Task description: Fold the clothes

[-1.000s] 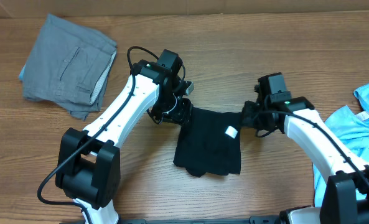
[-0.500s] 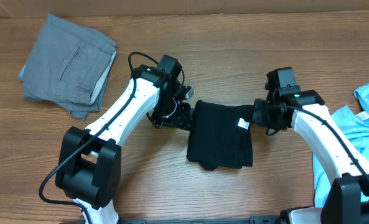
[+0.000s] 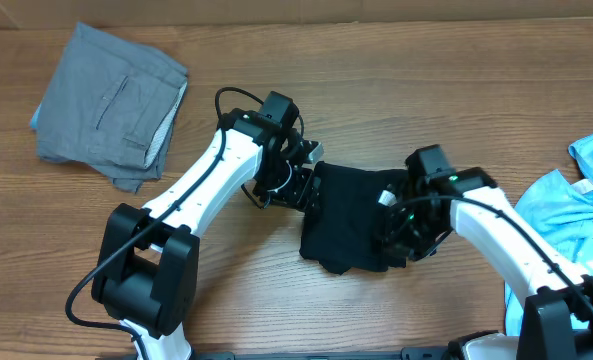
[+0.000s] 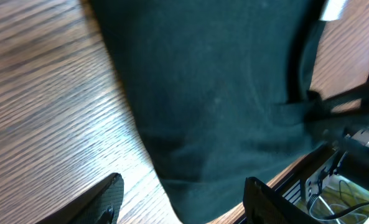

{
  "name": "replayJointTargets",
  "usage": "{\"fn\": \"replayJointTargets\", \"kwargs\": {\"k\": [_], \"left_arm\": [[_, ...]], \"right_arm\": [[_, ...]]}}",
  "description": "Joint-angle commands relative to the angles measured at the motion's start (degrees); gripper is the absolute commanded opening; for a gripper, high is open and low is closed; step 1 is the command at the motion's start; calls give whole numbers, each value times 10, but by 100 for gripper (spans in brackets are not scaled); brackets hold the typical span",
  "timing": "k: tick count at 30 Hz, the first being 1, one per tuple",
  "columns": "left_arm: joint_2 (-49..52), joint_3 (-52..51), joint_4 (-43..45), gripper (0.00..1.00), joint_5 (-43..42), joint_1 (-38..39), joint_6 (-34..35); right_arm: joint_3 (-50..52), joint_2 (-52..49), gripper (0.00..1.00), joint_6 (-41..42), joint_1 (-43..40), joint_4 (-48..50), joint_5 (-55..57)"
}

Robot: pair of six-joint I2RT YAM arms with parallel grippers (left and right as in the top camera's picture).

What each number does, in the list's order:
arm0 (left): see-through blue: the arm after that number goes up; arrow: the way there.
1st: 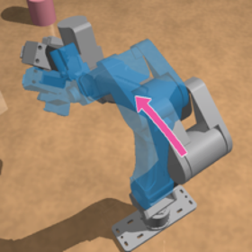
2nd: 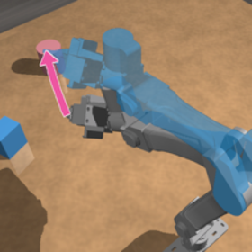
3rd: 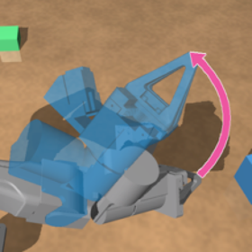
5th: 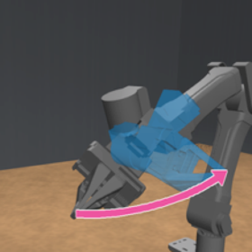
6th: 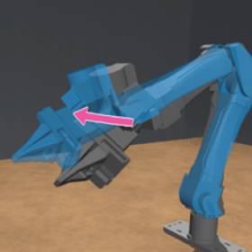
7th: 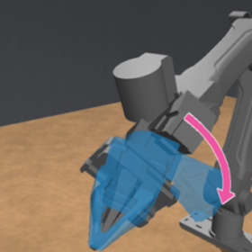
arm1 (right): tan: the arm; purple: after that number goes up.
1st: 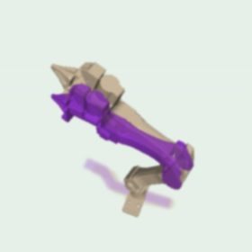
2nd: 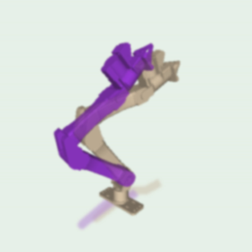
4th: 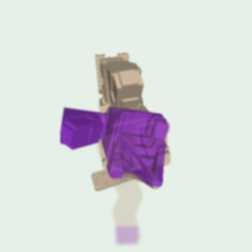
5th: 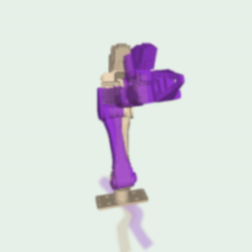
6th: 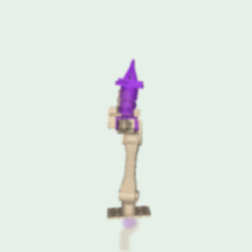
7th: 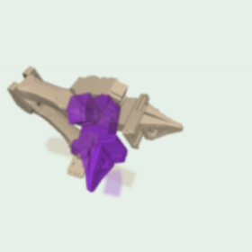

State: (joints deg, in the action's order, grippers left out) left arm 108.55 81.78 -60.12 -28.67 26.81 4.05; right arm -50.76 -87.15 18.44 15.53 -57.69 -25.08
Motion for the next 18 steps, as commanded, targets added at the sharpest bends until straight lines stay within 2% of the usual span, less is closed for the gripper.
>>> {"fn": "replayJointTargets", "kwargs": {"k": [1, 6, 12, 16, 18], "left_arm": [[1, -3, 2, 64, -12, 9, -13], [1, -3, 2, 63, -12, 25, -13], [1, -3, 31, 53, -10, 49, -13], [1, -3, 53, 53, -7, 67, -13], [2, -3, 56, 52, -1, 74, -13]], "right_arm": [[8, 12, 4, 34, 12, 10, 16], [-34, 23, 4, 87, -35, -50, 165], [-40, 20, 4, 89, -68, -45, 190], [-22, 15, 12, 95, -68, -16, 206], [-6, 13, 21, 121, -68, 1, 245]]}}
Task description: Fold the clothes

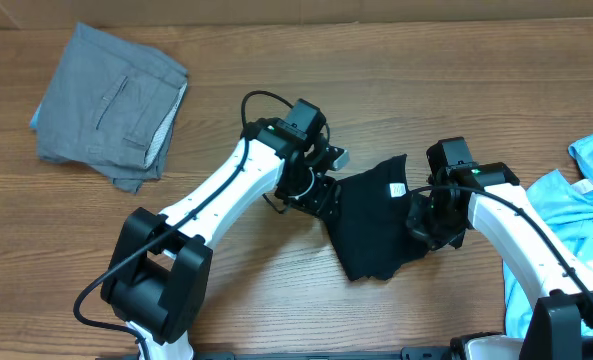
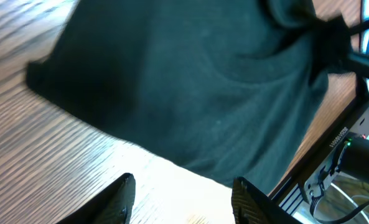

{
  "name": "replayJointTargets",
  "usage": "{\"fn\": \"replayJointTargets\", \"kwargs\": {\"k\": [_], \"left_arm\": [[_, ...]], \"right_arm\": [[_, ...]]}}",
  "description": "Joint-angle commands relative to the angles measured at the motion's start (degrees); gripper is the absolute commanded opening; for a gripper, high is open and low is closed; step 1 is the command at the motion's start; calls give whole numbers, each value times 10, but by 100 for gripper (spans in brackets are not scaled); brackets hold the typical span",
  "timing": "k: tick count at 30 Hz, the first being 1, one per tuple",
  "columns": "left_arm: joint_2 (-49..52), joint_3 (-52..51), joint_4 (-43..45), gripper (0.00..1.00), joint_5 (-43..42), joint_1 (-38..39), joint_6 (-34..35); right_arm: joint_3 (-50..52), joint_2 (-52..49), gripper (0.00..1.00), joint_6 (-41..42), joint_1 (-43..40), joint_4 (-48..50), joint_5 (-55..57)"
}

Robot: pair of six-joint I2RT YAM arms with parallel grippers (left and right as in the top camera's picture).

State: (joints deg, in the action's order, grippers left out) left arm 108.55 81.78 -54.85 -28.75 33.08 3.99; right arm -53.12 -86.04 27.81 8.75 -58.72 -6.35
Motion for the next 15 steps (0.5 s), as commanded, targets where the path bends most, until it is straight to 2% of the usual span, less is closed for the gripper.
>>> {"fn": "replayJointTargets", "kwargs": {"k": [1, 4, 7, 11, 15], "left_arm": [[2, -3, 2, 52, 9, 14, -12], [2, -4, 1, 51, 31, 21, -12], [2, -6, 1, 47, 39, 23, -12], [2, -14, 8, 33, 50, 23, -12], [2, -42, 51, 27, 73, 23, -17]], "right_arm": [[27, 1, 22, 45, -1, 23, 85], [54, 0, 27, 75, -3, 73, 132], [53, 1, 27, 69, -7, 87, 132], [10, 16, 26, 56, -21, 37, 122], [-49, 56, 27, -28, -23, -12, 54]]}}
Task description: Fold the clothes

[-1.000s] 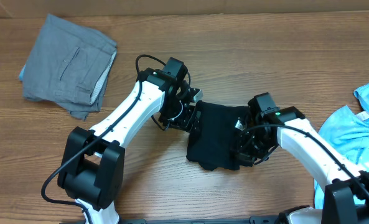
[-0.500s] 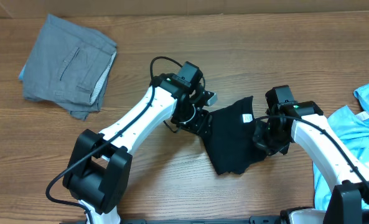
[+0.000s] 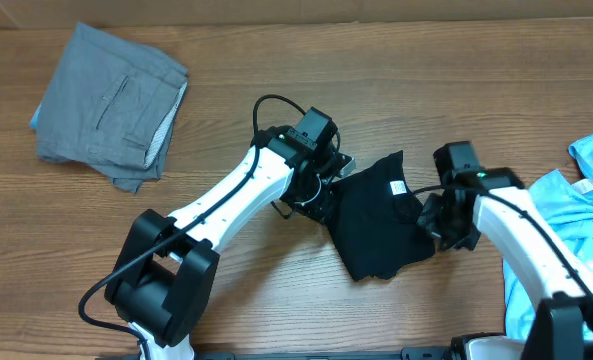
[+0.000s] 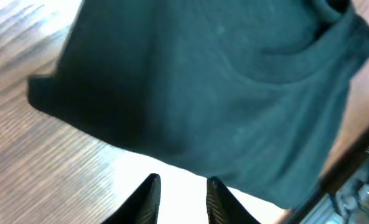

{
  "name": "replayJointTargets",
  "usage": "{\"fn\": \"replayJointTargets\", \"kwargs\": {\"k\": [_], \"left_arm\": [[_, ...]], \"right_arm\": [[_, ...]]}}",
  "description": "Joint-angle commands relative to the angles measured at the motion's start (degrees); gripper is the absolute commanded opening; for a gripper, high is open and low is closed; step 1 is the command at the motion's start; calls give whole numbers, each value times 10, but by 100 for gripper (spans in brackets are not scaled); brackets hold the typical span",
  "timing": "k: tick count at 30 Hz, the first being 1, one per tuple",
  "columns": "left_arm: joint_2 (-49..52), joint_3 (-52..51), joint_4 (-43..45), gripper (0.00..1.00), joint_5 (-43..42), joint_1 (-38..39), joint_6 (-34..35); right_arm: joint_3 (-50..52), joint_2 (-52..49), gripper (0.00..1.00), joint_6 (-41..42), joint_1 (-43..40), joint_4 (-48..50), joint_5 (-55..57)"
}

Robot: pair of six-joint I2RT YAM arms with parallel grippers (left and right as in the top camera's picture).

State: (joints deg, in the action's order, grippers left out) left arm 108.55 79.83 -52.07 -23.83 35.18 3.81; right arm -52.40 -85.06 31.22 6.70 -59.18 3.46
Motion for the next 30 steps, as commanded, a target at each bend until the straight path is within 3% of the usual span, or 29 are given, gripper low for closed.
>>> {"fn": "replayJointTargets", "kwargs": {"k": [1, 4, 5, 8, 14, 19, 24, 28, 30], "left_arm": [[2, -38, 45, 26, 24, 2, -15], [2, -67, 85, 27, 25, 2, -15], [4, -84, 115, 35, 26, 0, -13], [6, -96, 133, 38, 26, -4, 12], [4, -64, 53, 55, -57, -37, 17], [4, -10, -30, 66, -149, -83, -19], [5, -19, -3, 84, -158, -96, -19], [12, -48, 49, 93, -167, -85, 36], [19, -68, 73, 96, -167, -81, 96]], "right_arm": [[-68, 64, 26, -107, -2, -10, -103], [-68, 80, 24, -134, -2, -6, -175], [-64, 74, 21, -135, -1, -3, -192], [-34, 58, 20, -135, 4, 32, -208], [31, -24, 19, -130, 5, 100, -241], [37, -98, 18, -130, 5, 119, -241], [37, -131, 16, -130, 5, 128, -241], [37, -131, 16, -130, 5, 129, -241], [37, -131, 16, -130, 5, 129, -241]]}}
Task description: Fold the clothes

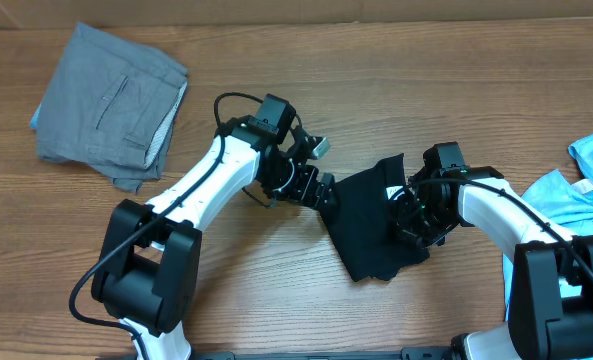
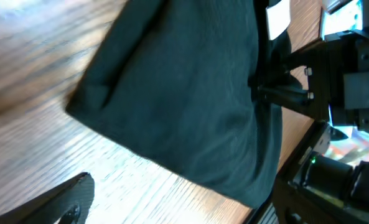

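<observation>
A black garment (image 1: 368, 232) lies crumpled on the wooden table (image 1: 276, 290), with a white label (image 1: 393, 190) showing near its top. My left gripper (image 1: 316, 188) is open just off the garment's left edge, with only bare wood between its fingers. The left wrist view shows the same garment (image 2: 184, 106) ahead of that gripper (image 2: 178, 211). My right gripper (image 1: 412, 212) sits low over the garment's right side, and its dark fingers (image 2: 282, 94) touch the cloth. Its jaws are hidden from above.
Folded grey trousers (image 1: 111, 100) lie at the far left. A light blue garment (image 1: 566, 200) is heaped at the right edge beside my right arm. The left arm's black cable (image 1: 231, 100) loops above its wrist.
My left gripper has drawn back left from the garment's edge and its fingers stand wider apart. My right gripper has shifted left onto the cloth. The garment's outline looks unchanged.
At first the black garment lay between both grippers near the table's middle. Then it sat further right and turned, with both grippers at its edges. After that the left fingers were close together at its left edge. Now they are wide apart and off it.
</observation>
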{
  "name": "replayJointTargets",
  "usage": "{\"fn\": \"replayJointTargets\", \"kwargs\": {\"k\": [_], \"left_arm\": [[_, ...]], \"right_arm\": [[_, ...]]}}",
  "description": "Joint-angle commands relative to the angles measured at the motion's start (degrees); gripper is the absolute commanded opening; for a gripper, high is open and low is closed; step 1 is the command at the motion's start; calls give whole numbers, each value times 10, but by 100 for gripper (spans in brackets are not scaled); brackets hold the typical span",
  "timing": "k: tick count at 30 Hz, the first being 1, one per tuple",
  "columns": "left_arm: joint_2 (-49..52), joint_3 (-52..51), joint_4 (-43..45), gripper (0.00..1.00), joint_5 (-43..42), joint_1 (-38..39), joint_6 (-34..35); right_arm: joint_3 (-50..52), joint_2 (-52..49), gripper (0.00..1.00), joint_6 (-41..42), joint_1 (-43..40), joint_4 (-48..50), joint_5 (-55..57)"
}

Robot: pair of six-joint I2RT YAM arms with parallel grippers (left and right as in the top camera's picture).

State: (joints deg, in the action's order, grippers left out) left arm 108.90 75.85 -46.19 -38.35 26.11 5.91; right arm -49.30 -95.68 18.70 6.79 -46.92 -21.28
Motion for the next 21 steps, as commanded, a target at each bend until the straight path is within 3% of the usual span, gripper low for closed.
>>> {"fn": "replayJointTargets", "kwargs": {"k": [1, 4, 14, 16, 17, 19, 21], "left_arm": [[23, -36, 23, 96, -22, 11, 108], [48, -52, 51, 94, -23, 17, 181], [131, -57, 207, 88, -48, 72, 313], [143, -57, 222, 74, -52, 85, 332], [150, -57, 223, 54, -49, 95, 335], [154, -57, 220, 22, -45, 100, 335], [154, -57, 220, 7, -39, 100, 329]], "right_arm": [[6, -24, 16, -5, 4, 6, 6], [6, -24, 16, -5, 4, 9, 6], [6, -24, 15, -5, 4, 14, 6], [6, -24, 15, -5, 4, 15, 6], [6, -24, 15, -5, 4, 15, 6], [6, -24, 11, -5, 4, 15, 6], [5, -23, 9, -5, 4, 11, 6]]}}
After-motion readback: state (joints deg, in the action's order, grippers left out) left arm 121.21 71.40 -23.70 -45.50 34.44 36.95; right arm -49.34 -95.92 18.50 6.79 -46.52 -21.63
